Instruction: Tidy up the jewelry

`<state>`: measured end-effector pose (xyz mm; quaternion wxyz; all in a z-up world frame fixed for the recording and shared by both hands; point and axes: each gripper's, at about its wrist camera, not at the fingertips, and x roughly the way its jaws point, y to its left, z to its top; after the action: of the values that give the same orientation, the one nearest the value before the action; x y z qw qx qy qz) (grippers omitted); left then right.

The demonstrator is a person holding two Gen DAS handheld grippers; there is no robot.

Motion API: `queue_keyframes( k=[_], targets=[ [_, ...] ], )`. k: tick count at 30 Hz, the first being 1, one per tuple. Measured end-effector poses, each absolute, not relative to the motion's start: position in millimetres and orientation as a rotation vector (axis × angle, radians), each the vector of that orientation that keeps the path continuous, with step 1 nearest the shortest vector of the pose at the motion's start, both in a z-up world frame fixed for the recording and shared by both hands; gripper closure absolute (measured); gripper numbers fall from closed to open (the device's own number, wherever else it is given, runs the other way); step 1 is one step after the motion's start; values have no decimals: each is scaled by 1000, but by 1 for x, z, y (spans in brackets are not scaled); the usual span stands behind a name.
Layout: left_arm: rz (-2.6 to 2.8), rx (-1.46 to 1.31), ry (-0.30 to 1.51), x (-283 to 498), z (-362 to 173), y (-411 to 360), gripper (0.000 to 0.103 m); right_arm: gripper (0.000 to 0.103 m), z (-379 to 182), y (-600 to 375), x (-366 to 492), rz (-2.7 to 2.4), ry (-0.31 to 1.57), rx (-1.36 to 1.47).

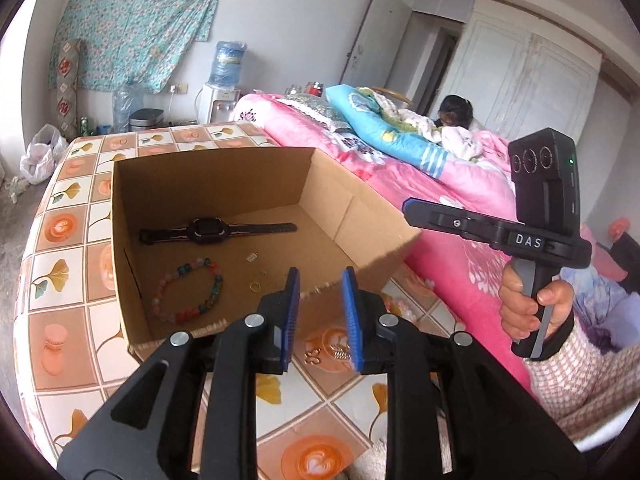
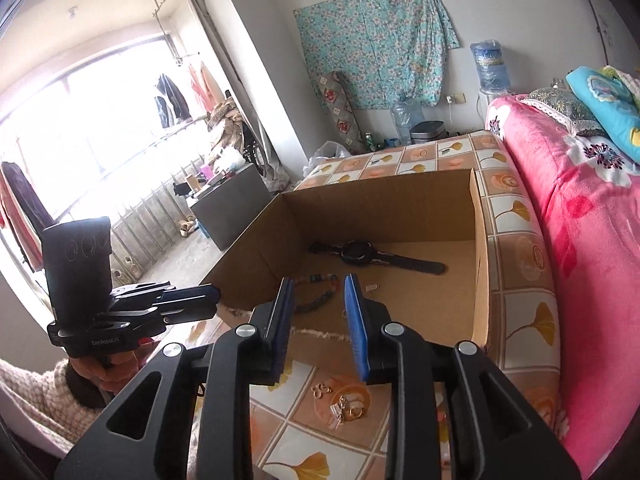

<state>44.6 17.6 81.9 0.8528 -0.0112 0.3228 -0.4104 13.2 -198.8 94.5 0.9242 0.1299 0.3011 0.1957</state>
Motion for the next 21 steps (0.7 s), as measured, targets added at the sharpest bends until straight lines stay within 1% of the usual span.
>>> queue_keyframes(
  k=[3, 7, 11, 16, 21],
  targets=[
    [-918, -3, 686, 20, 68, 16, 80, 76, 70, -195, -3, 411, 670, 297],
    [-917, 8, 762, 8, 38, 3, 79, 76, 30, -188, -10, 379, 775, 334],
    [-806, 172, 776, 7, 5, -22, 79, 76, -1, -178, -9, 299, 874, 303],
    [-744, 304, 766, 17, -23, -43, 79, 76, -18, -165, -7, 278, 922, 244],
    [-734, 389, 738, 27, -34, -51, 79, 76, -22, -163, -6, 290, 928, 254]
  ],
)
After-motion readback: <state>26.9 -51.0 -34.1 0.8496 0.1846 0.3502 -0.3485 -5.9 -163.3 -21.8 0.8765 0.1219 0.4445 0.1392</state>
